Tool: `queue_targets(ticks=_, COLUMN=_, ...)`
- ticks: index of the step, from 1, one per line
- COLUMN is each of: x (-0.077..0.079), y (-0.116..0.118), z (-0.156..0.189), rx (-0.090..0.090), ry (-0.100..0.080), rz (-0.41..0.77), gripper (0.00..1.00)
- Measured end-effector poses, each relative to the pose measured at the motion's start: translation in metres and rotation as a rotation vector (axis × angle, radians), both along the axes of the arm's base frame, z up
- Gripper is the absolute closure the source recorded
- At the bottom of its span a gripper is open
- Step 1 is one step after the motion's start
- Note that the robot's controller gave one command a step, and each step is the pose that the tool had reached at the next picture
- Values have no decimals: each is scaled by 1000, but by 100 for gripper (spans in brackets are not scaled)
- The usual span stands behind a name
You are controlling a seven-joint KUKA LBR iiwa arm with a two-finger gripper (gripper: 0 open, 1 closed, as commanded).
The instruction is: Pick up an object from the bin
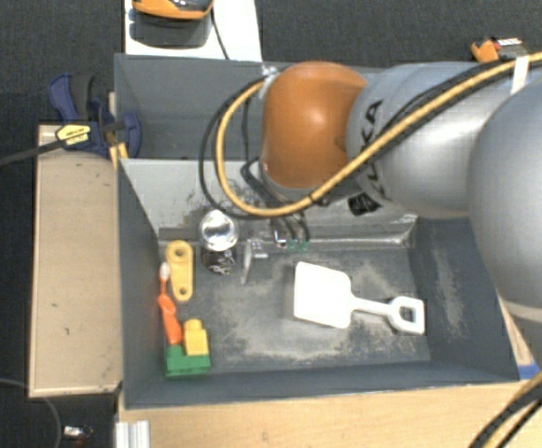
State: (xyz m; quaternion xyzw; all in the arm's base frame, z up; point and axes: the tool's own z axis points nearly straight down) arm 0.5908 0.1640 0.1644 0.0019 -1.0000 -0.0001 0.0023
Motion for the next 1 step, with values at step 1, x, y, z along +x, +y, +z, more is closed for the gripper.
queue_targets(ticks=1, x=2, y=-1, z=5, rx=1, ry=-8, rz=-4, gripper=0)
